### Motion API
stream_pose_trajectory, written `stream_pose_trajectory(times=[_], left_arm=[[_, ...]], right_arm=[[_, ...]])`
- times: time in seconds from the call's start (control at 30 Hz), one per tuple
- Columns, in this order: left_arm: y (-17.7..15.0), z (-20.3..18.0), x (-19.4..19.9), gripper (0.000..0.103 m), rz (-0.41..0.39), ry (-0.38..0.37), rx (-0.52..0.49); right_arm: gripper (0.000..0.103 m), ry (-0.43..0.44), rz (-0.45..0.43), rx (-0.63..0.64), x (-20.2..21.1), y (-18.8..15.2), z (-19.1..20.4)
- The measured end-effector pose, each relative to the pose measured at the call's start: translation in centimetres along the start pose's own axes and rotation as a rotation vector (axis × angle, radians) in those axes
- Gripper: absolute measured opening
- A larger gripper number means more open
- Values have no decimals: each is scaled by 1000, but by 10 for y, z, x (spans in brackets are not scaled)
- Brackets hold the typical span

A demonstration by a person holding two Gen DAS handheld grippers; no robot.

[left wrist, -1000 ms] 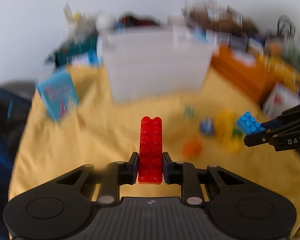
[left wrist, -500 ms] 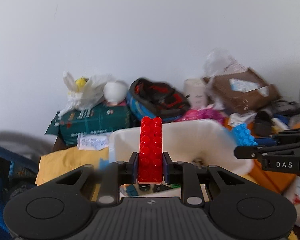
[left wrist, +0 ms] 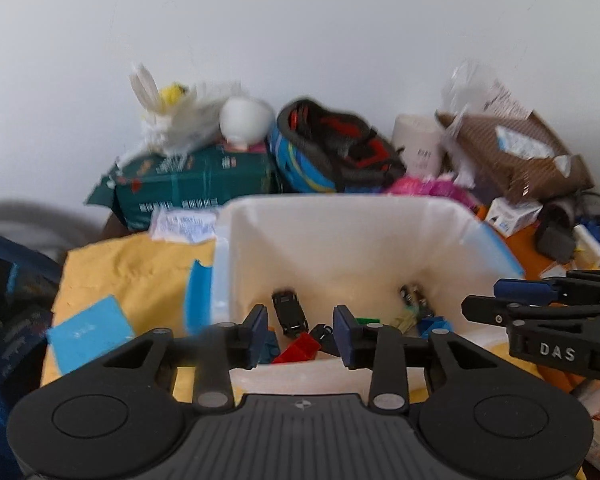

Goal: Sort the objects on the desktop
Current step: 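Carry both bricks over the white bin and open both tools to drop them, then grasp the small red brick with the left tool while the right tool reaches the yellow brick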

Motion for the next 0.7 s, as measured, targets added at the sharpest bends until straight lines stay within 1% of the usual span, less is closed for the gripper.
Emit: stream_pose_trajectory(times=[0.1,0.17,0.23,0.3,0.37,0.43,0.5,0.57,0.63,0.7], left_arm=[[-8,-2,31,60,-36,-15,2],[-21,-4,53,61,-54,-28,-8],[-41,-9,73,61,-54,-38,-24],[-64,-17,87,61,-43,-70,-52],[-89,-25,96,61,-8,-93,-72],[-115,-34,101,61,24,-125,-83],[-142,-42,100,61,85,-126,-97],[-165,-51,98,60,137,-137,-111],[-180,-59,97,59,166,-148,-126],[-189,-66,97,59,186,-164,-144]], right_arm=[[43,-4,-26,13,15,0,0],[43,6,-38,15,30,-4,-1],[44,27,-54,23,49,-10,-2],[44,51,-60,25,70,-20,-2],[45,90,-53,46,89,-34,1],[45,101,-26,67,102,-53,5],[45,111,21,104,107,-74,10],[45,94,74,127,107,-99,12],[42,98,134,124,103,-122,13],[40,76,176,119,100,-142,14]])
Point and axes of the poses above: each gripper's, at about its wrist camera, not at the fingertips, and x roughly against the way its jaws point, z to its left, y to its top, the point moved 4 cm from there along -x, roughly the way its jaws point, and after that the axes turned 6 degrees about -z, right-handed, at the moved point
